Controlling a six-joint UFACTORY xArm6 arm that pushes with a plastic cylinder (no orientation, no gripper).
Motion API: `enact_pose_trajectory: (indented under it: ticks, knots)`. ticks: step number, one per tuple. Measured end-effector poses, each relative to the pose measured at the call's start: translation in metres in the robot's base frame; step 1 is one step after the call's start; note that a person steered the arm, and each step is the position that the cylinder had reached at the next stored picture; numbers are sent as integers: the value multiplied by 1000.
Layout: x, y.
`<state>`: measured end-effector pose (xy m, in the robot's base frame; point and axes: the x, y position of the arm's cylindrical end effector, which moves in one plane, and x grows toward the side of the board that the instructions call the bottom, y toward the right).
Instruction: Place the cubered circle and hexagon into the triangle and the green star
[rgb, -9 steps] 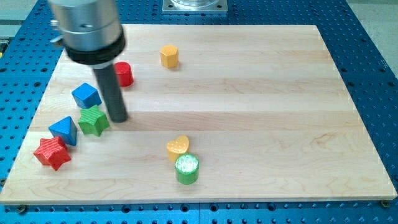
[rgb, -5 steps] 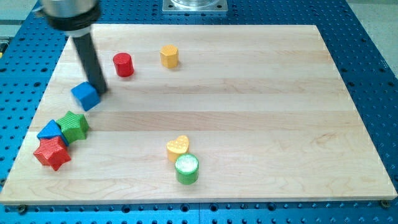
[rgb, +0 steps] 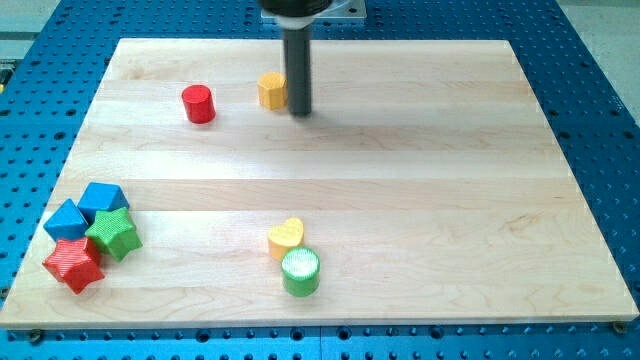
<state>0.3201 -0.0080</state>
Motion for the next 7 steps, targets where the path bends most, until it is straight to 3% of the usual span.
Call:
enact_pose_trajectory:
  ticks: [1, 2, 3, 4, 5, 7]
  knots:
    - [-8, -27]
    - [3, -97]
    - [-39, -75]
    - [-30, -123]
    - [7, -158]
    - [127, -171]
